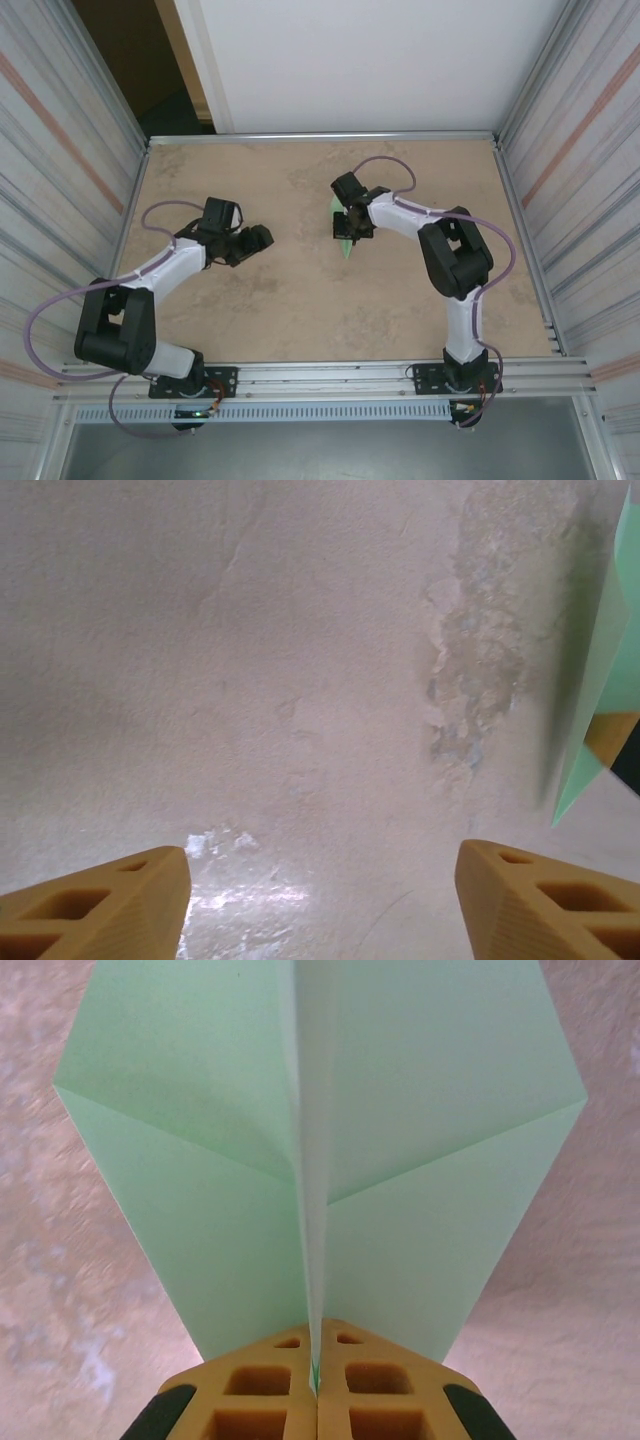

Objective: Fold a paper plane with a square sheet of paper (pick it up from the middle)
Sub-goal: Move the paper plane to the center of the table.

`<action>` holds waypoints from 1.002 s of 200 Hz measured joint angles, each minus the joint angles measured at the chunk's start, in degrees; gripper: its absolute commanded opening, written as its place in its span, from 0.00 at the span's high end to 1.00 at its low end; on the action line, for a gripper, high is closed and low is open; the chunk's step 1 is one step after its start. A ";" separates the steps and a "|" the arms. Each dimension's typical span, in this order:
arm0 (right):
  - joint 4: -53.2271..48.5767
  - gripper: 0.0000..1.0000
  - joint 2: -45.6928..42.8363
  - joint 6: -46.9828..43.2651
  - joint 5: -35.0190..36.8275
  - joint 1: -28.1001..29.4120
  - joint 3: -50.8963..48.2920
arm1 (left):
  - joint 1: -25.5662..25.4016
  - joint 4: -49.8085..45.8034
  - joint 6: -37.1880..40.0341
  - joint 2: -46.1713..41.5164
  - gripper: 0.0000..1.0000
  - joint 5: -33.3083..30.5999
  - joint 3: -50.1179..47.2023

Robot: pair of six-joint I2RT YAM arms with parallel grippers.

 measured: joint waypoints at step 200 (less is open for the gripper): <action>-4.09 0.64 5.49 -1.03 1.09 -1.03 5.95 | 0.00 -1.70 2.27 -0.39 0.06 -3.26 -0.57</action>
